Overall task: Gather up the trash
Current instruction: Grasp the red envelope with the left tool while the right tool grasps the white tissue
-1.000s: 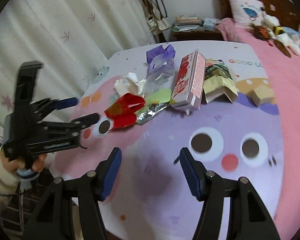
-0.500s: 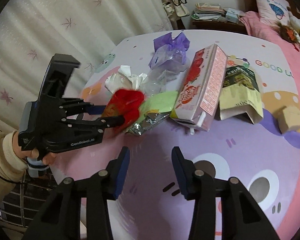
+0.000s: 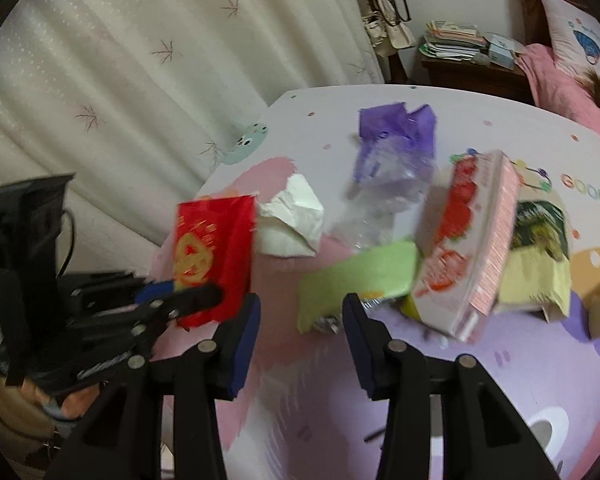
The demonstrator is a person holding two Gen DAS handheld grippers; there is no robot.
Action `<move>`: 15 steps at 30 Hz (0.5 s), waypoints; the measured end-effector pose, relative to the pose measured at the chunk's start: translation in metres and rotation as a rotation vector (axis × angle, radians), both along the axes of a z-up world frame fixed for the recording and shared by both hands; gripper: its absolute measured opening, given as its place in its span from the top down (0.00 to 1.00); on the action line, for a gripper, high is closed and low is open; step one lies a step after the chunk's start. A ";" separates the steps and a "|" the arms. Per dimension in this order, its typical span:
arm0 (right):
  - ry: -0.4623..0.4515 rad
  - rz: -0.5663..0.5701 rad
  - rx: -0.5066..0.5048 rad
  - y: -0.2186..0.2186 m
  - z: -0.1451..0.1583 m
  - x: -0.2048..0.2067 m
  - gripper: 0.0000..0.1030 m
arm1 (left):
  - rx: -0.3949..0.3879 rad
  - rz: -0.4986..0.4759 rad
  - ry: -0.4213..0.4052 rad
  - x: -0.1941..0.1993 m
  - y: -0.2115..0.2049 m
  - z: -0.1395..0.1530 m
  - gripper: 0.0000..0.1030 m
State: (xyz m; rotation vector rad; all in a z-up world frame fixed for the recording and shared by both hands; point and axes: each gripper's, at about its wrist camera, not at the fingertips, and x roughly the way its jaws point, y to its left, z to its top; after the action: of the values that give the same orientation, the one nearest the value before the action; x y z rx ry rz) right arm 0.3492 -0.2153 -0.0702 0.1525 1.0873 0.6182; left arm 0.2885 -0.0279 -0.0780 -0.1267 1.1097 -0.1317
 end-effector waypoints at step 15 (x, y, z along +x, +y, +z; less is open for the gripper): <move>-0.078 0.046 -0.202 0.081 -0.027 0.056 0.58 | 0.025 0.342 -0.011 -0.056 0.081 0.006 0.92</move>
State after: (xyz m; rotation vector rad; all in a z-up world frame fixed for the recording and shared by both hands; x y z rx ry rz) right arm 0.4054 -0.1346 -0.0974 -0.0713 1.0729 0.5474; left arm 0.2325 0.0529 -0.0723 -0.2908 1.0633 0.1864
